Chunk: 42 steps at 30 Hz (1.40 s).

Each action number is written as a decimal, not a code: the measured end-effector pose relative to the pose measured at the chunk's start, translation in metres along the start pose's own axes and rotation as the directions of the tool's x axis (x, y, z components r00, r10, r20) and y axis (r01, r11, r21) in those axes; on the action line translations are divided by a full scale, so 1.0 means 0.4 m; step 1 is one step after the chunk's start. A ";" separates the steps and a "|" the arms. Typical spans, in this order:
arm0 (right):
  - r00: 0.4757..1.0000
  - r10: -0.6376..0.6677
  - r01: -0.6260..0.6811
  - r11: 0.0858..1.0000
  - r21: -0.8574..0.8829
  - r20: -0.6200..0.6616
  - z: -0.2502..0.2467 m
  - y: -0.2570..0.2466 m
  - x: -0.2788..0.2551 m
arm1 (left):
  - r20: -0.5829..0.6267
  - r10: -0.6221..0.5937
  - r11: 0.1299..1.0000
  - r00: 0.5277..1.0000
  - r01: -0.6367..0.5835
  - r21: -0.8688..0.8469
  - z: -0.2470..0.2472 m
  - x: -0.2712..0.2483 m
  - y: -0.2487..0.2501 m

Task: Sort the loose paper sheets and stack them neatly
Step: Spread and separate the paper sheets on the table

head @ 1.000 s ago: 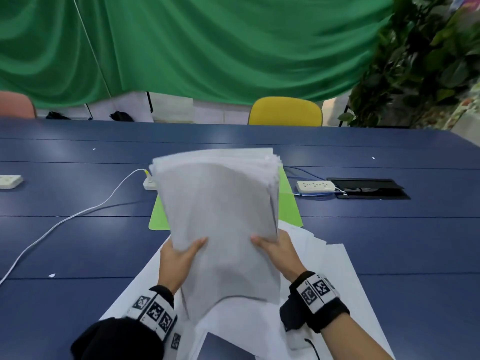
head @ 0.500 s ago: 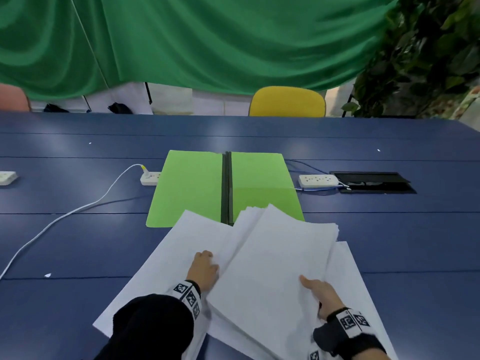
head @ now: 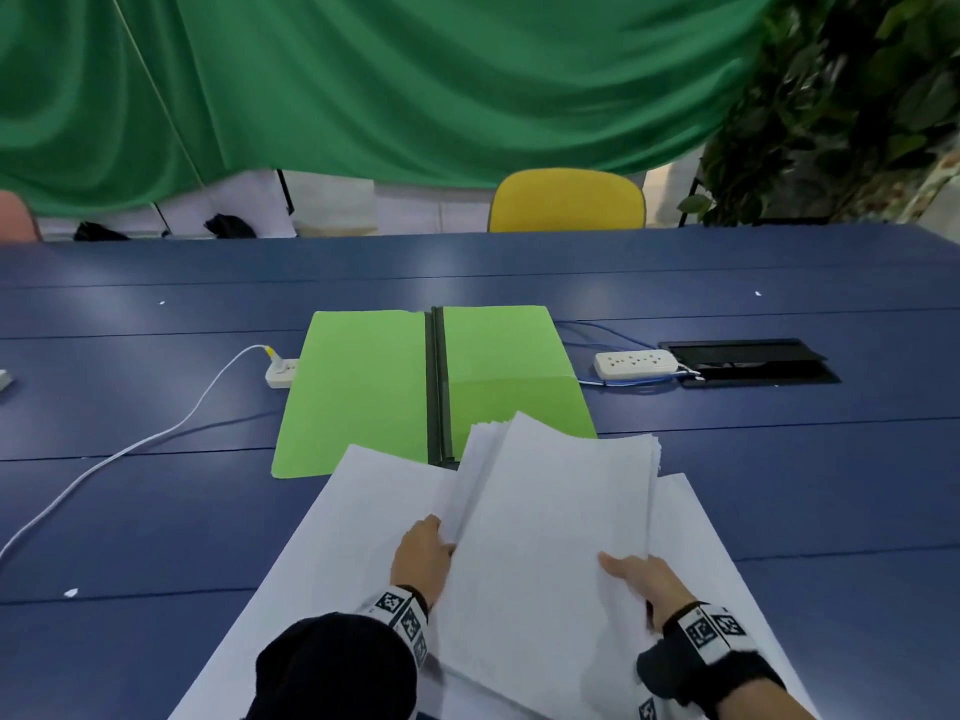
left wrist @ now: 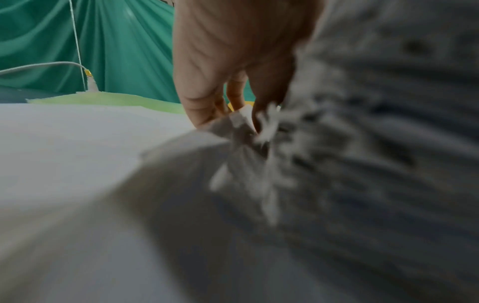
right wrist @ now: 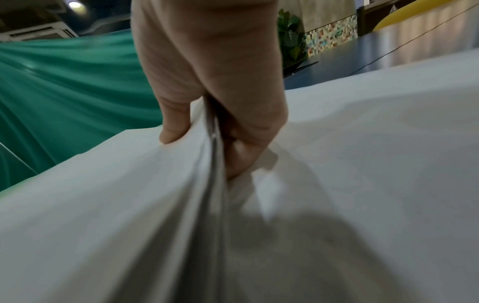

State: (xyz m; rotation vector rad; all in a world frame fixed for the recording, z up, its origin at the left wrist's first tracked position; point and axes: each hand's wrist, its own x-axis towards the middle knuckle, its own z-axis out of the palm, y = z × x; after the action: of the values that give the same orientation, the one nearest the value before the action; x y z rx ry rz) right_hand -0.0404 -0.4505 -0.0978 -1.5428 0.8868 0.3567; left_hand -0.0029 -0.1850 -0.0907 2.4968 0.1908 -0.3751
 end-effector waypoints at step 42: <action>0.888 -0.226 0.133 0.960 0.247 0.401 0.032 -0.085 -0.060 | -0.361 0.282 0.579 0.889 -0.457 -0.675 -0.116 -0.200 0.072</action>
State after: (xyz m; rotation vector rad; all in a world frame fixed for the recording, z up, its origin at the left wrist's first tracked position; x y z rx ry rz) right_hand -0.0289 -0.4323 -0.0600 -1.2677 0.4171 0.4284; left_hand -0.0623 -0.1853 -0.0142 1.6621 -0.0983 0.1551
